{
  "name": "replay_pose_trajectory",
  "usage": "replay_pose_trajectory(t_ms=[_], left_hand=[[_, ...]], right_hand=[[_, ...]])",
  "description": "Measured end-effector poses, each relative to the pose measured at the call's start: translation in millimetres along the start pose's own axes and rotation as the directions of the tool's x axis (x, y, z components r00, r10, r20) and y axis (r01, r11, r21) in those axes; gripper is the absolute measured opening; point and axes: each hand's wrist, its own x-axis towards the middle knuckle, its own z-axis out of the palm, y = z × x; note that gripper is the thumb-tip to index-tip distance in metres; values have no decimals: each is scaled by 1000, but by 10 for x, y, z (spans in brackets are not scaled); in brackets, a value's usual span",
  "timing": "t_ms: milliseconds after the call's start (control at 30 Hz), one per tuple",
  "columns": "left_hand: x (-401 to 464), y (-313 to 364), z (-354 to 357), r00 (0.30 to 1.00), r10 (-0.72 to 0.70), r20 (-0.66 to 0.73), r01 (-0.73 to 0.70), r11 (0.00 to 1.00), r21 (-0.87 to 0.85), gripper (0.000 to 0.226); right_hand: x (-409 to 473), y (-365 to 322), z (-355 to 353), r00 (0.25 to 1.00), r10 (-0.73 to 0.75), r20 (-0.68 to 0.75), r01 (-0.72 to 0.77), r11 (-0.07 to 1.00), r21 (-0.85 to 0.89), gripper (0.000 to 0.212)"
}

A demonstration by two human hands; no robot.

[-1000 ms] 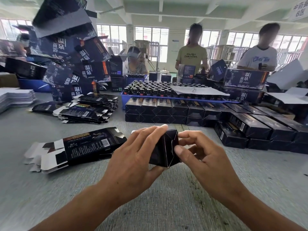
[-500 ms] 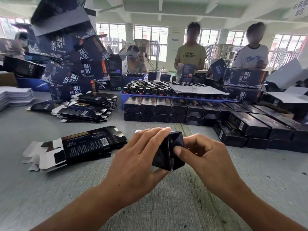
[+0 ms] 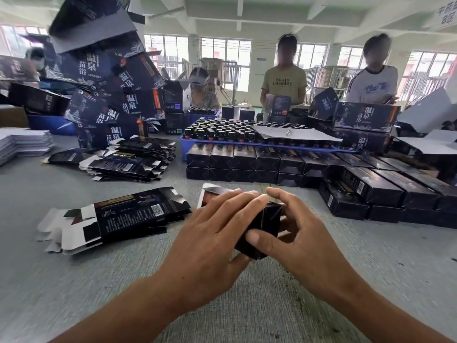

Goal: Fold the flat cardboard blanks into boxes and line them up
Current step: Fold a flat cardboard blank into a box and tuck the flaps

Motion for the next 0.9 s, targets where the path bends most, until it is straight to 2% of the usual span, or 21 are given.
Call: replay_pose_trajectory(t_ms=[133,233,300,367,400,467,533,600,733,800,900], left_hand=[[0,-4,3,998,-60,1,60,997,-47,89],[-4,-1,-20,958,-277,-69,265,953,-145,71],[14,-23,-55,870,-491,-40,454,830,-323,69],[48,-81,-80,768,-638,54,559,628,-542,80],[66,-117,-88,732,-669,126,578,513,-635,85],[89,-162,-91,712,-658,246,575,344,-742,89],[95,-175,-86,727,-628,278,543,279,-792,85],[93,-180,-86,753,-602,264,507,276,-817,81],[73,-147,-71,789,-555,262,487,305,-819,77],[58,-112,-54,803,-543,245,494,376,-784,70],[46,-79,-61,837,-511,194,474,501,-724,69]], right_hand=[[64,41,-28,991,80,-111,-71,994,84,69],[129,100,-105,982,166,-94,-139,960,241,74],[143,123,-115,978,209,-17,-193,929,316,74],[139,139,-101,974,221,58,-228,918,326,63],[130,140,-91,971,217,98,-236,924,301,59],[109,134,-71,960,214,182,-253,940,229,55],[95,133,-59,947,216,237,-263,946,188,54],[88,104,-57,958,186,217,-231,950,208,50],[102,82,-91,996,85,-8,-78,952,295,47],[114,71,-102,997,26,-70,-3,952,306,43],[104,47,-91,996,-34,-88,57,959,278,44]])
